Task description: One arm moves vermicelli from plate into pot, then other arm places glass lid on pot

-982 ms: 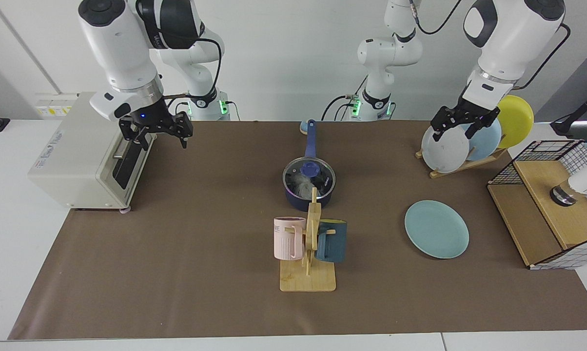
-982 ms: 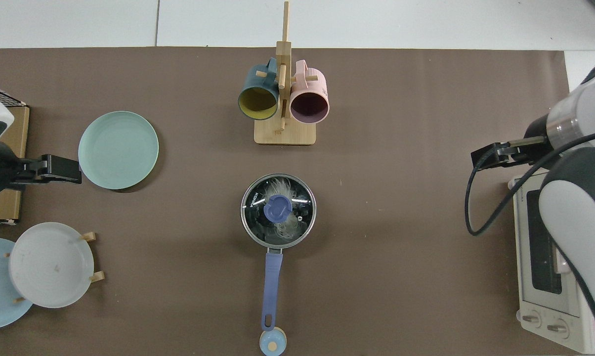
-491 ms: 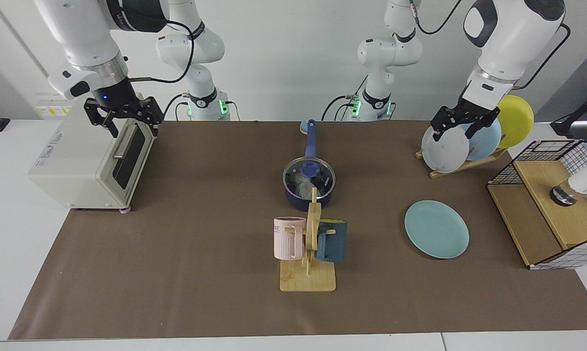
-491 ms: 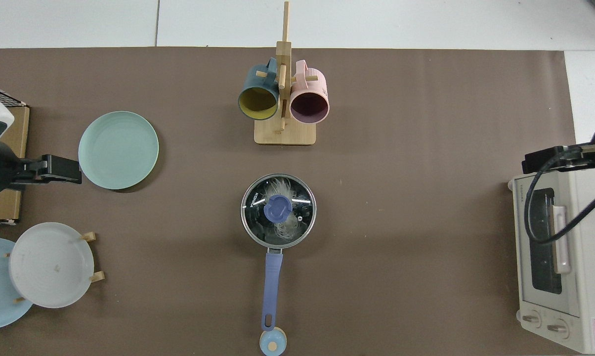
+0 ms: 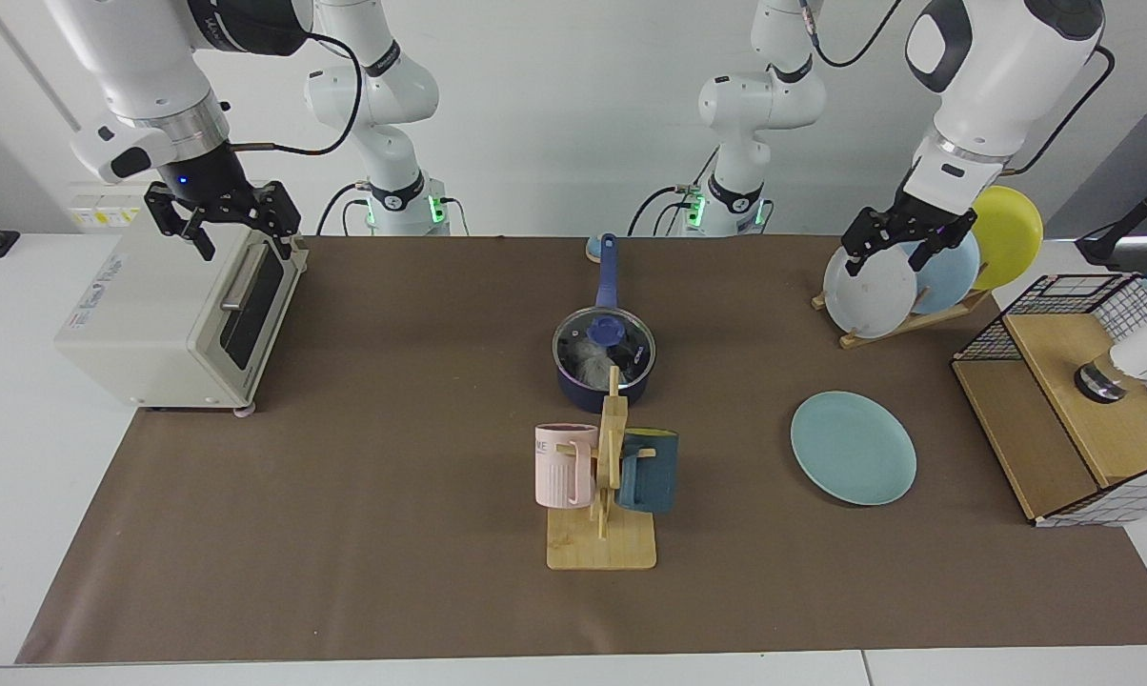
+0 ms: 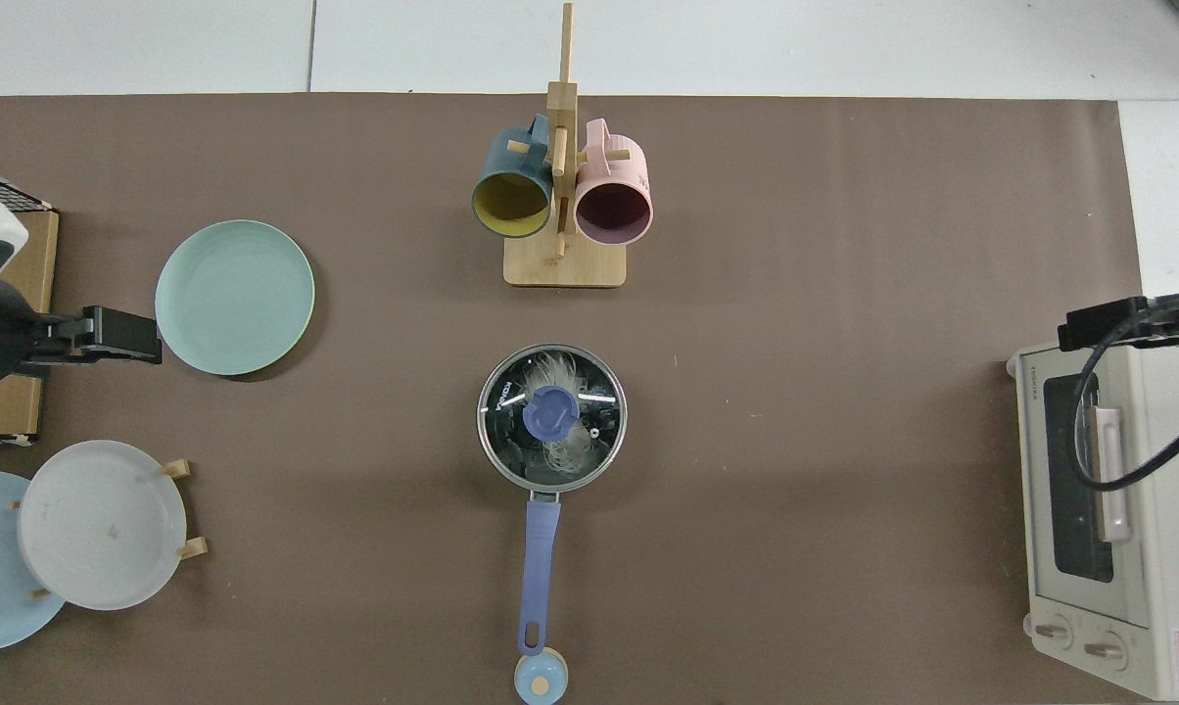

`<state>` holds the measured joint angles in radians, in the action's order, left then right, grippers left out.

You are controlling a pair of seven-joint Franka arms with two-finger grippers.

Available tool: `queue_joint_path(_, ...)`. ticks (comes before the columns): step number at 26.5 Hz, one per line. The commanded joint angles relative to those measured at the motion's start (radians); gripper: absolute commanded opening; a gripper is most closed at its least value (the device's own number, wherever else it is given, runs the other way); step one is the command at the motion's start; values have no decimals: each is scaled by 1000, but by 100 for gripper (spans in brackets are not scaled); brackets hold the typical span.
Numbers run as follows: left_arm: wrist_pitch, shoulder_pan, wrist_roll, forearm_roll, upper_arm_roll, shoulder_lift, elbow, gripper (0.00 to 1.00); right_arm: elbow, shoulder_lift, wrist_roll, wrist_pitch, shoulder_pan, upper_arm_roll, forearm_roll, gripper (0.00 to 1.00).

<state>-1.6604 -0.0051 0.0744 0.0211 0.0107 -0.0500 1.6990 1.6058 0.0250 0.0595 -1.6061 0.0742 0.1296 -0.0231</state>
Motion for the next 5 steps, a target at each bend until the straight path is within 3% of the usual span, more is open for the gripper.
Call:
queue_joint_path(1, 1, -3, -1, -13, 0, -8, -2, 100, 23, 18, -1, 5, -1, -1, 12, 100)
queue_joint_path(5, -1, -3, -1, -13, 0, -8, -2, 100, 25, 20, -4, 14, 1, -1, 12, 100)
